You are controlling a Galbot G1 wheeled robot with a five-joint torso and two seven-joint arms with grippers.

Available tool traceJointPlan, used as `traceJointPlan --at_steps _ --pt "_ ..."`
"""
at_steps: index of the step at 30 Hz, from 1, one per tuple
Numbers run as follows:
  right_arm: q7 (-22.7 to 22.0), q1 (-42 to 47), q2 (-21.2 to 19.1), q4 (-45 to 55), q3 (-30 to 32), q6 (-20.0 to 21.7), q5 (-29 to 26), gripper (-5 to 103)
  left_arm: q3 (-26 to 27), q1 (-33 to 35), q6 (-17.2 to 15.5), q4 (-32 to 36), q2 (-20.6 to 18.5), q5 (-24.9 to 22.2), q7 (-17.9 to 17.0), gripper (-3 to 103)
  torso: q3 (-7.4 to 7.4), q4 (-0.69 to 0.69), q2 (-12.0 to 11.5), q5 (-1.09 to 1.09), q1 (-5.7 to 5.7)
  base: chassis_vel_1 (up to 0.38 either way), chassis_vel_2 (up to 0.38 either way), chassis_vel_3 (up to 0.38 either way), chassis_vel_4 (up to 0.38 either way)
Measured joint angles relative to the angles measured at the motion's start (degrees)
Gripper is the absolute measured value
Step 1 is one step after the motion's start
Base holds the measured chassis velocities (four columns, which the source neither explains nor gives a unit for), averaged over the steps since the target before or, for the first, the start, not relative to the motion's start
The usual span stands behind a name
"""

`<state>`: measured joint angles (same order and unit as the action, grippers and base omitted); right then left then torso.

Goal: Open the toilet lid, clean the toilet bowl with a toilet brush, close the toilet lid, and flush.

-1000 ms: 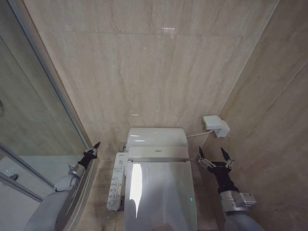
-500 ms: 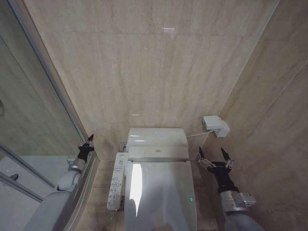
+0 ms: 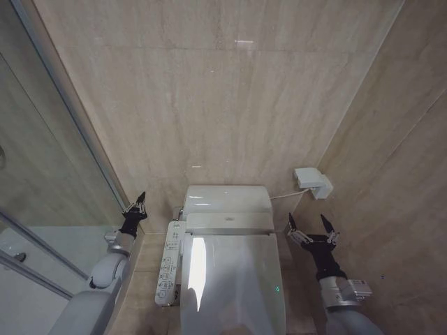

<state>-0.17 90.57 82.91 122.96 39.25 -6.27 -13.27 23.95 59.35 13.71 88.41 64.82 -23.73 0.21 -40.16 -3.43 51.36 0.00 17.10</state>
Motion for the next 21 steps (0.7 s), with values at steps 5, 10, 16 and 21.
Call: traceJointPlan --at_steps 5,10,16,21 --pt "0.0 0.0 0.0 0.0 0.0 0.0 0.0 100 1.6 4.6 -1.2 4.7 0.5 0.3 -1.2 5 0.00 0.01 0.0 0.00 0.00 0.000 0.000 0.000 0.000" --pt "0.0 0.0 0.0 0.0 0.0 0.0 0.0 100 3.7 9.1 -1.8 8.2 1.0 1.4 -1.9 5 0.00 0.01 0.0 0.00 0.00 0.000 0.000 0.000 0.000" --pt "0.0 0.0 0.0 0.0 0.0 0.0 0.0 100 5.4 11.1 -1.8 10.1 1.3 1.9 -1.8 32 0.00 0.01 0.0 0.00 0.00 0.000 0.000 0.000 0.000" --pt "0.0 0.0 0.0 0.0 0.0 0.0 0.0 100 7.2 12.5 -2.1 13.1 2.3 1.9 -1.6 59 0.00 0.00 0.0 0.00 0.00 0.000 0.000 0.000 0.000"
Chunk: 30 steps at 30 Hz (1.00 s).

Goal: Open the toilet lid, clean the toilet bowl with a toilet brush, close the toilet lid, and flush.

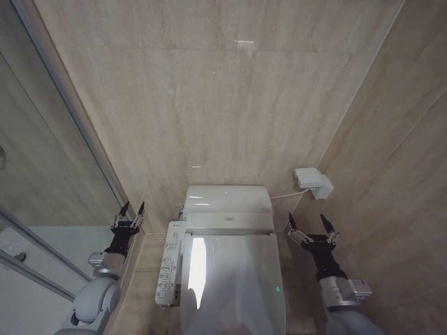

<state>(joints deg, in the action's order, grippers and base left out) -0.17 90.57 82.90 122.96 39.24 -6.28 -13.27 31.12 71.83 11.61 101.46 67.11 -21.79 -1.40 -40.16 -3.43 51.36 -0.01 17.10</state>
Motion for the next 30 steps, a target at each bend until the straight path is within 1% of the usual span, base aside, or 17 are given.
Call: traceJointPlan --at_steps 5,6,10,12,13,18,24,27,28,30 --pt "0.0 0.0 0.0 0.0 0.0 0.0 0.0 100 0.1 0.7 -0.3 1.9 1.3 0.1 -0.1 59 -0.01 0.00 0.0 0.00 0.00 0.000 0.000 0.000 0.000" --pt "0.0 0.0 0.0 0.0 0.0 0.0 0.0 100 0.0 1.0 -0.7 2.6 2.0 0.3 -0.1 86 0.00 0.00 0.0 0.00 0.00 0.000 0.000 0.000 0.000" --pt "0.0 0.0 0.0 0.0 0.0 0.0 0.0 100 -0.3 1.3 -1.0 3.3 2.8 0.8 -0.4 86 0.00 0.00 0.0 0.00 0.00 0.000 0.000 0.000 0.000" --pt "0.0 0.0 0.0 0.0 0.0 0.0 0.0 100 -0.3 1.9 -1.5 4.4 3.7 1.3 -1.3 86 -0.01 0.00 0.0 0.00 0.00 0.000 0.000 0.000 0.000" --pt "0.0 0.0 0.0 0.0 0.0 0.0 0.0 100 -0.3 2.1 -1.6 4.9 3.8 1.3 -1.4 100 0.00 0.00 0.0 0.00 0.00 0.000 0.000 0.000 0.000" --pt "0.0 0.0 0.0 0.0 0.0 0.0 0.0 100 -0.2 3.2 -2.6 7.1 5.0 1.6 -1.7 100 0.00 0.00 0.0 0.00 0.00 0.000 0.000 0.000 0.000" --pt "0.0 0.0 0.0 0.0 0.0 0.0 0.0 100 -0.2 4.4 -2.6 8.1 6.1 2.1 -1.7 100 0.00 0.00 0.0 0.01 0.00 0.000 0.000 0.000 0.000" --pt "0.0 0.0 0.0 0.0 0.0 0.0 0.0 100 0.2 5.0 -2.9 9.1 6.6 1.5 -0.1 100 0.00 0.00 0.0 0.00 0.00 0.000 0.000 0.000 0.000" --pt "0.0 0.0 0.0 0.0 0.0 0.0 0.0 100 0.2 5.0 -2.9 9.1 6.6 1.5 -0.1 100 0.00 0.00 0.0 0.00 0.00 0.000 0.000 0.000 0.000" --pt "0.0 0.0 0.0 0.0 0.0 0.0 0.0 100 0.6 5.7 -3.8 9.9 6.9 1.0 1.4 100 0.00 0.00 0.0 0.00 0.01 0.000 0.000 0.000 0.000"
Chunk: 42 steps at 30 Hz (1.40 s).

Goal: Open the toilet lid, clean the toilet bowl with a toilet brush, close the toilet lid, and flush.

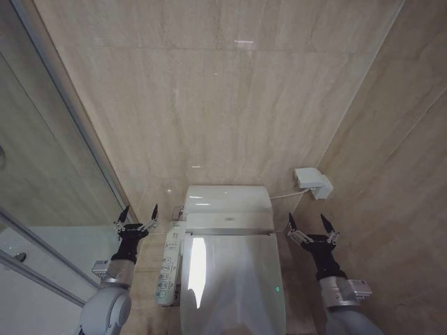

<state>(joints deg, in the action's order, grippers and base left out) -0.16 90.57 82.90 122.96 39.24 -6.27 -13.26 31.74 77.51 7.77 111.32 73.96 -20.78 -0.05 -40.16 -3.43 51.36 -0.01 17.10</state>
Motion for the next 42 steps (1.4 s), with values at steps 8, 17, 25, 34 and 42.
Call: traceJointPlan --at_steps 8,17,25,34,42 --pt "0.0 0.0 0.0 0.0 0.0 0.0 0.0 100 1.3 1.9 0.8 0.4 1.1 0.0 1.7 100 0.00 0.00 0.0 0.01 0.00 0.000 0.000 0.000 0.000" --pt "0.0 0.0 0.0 0.0 0.0 0.0 0.0 100 3.1 3.8 0.3 1.9 2.0 -1.3 3.5 100 0.00 0.00 0.0 0.00 0.00 0.000 0.000 0.000 0.000" --pt "0.0 0.0 0.0 0.0 0.0 0.0 0.0 100 4.3 4.8 -1.7 3.3 2.2 -1.4 3.8 100 0.00 0.00 0.0 0.00 0.00 0.000 0.000 0.000 0.000" --pt "0.0 0.0 0.0 0.0 0.0 0.0 0.0 100 5.0 6.0 -2.7 4.8 2.1 -1.1 3.5 100 0.00 0.00 0.0 0.01 0.00 0.000 0.000 0.000 0.000" --pt "0.0 0.0 0.0 0.0 0.0 0.0 0.0 100 5.3 6.5 -2.7 5.3 1.9 -0.9 3.4 100 0.00 0.00 0.0 0.01 0.00 0.000 0.000 0.000 0.000"
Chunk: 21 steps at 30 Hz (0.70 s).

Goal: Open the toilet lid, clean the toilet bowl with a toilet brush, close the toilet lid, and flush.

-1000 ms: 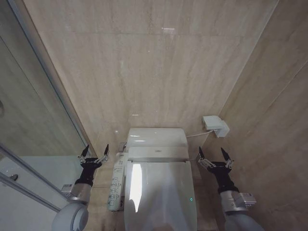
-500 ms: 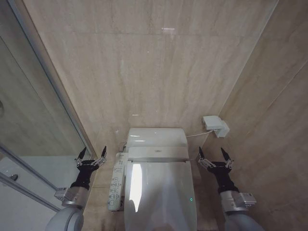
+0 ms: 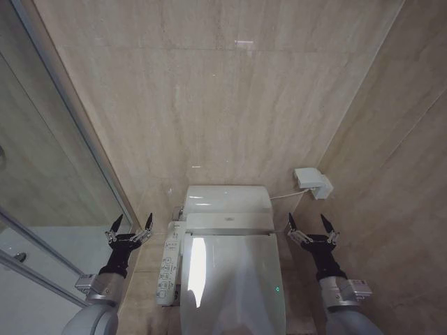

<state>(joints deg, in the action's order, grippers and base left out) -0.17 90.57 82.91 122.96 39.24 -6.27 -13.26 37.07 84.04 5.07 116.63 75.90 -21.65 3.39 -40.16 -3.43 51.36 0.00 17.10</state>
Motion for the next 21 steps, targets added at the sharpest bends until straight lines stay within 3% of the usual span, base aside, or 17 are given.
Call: traceJointPlan --at_steps 21 --pt "0.0 0.0 0.0 0.0 0.0 0.0 0.0 100 1.2 3.0 -0.1 2.5 -0.1 0.9 -0.2 100 0.00 0.00 0.0 0.00 0.00 0.000 0.000 0.000 0.000"
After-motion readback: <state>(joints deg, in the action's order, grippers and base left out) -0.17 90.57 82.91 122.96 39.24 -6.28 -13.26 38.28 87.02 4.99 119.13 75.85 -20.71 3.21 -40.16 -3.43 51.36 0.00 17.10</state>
